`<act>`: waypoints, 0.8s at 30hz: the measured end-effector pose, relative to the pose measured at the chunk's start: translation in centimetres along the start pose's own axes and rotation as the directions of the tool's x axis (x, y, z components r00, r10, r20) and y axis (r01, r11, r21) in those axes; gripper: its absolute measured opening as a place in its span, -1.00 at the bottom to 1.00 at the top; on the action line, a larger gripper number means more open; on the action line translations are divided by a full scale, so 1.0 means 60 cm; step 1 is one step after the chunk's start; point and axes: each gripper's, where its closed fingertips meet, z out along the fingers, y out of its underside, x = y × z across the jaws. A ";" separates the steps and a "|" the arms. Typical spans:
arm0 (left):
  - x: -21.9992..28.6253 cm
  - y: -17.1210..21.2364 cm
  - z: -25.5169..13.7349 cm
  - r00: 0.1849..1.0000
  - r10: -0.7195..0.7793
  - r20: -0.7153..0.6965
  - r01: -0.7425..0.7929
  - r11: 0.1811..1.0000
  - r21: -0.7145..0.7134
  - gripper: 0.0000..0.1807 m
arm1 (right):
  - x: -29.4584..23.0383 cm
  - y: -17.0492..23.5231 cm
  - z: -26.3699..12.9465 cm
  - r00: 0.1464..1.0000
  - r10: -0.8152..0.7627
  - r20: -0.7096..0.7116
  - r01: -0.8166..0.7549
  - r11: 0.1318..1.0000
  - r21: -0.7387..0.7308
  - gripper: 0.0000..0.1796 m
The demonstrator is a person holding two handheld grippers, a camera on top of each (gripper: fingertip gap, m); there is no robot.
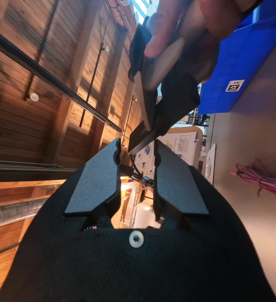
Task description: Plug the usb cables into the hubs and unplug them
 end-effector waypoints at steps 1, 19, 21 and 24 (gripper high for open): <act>0.002 -0.001 0.000 1.000 0.009 0.003 -0.009 1.000 -0.001 -0.59 | 0.001 0.001 -0.001 1.000 0.007 -0.001 -0.007 1.000 -0.004 -0.91; 0.028 -0.014 0.001 0.998 -0.058 -0.032 0.058 0.998 0.016 -0.91 | -0.029 0.028 -0.003 0.998 -0.009 0.065 0.017 0.993 -0.119 -0.73; 0.016 0.001 0.001 0.987 -0.157 -0.034 0.157 0.988 0.000 -0.91 | -0.042 0.013 -0.022 0.997 -0.055 0.057 0.060 0.995 -0.083 -0.67; -0.023 0.002 -0.006 0.901 -0.430 -0.061 0.433 0.899 0.065 -0.90 | -0.068 -0.018 -0.059 0.983 -0.184 0.029 0.183 0.983 0.013 -0.52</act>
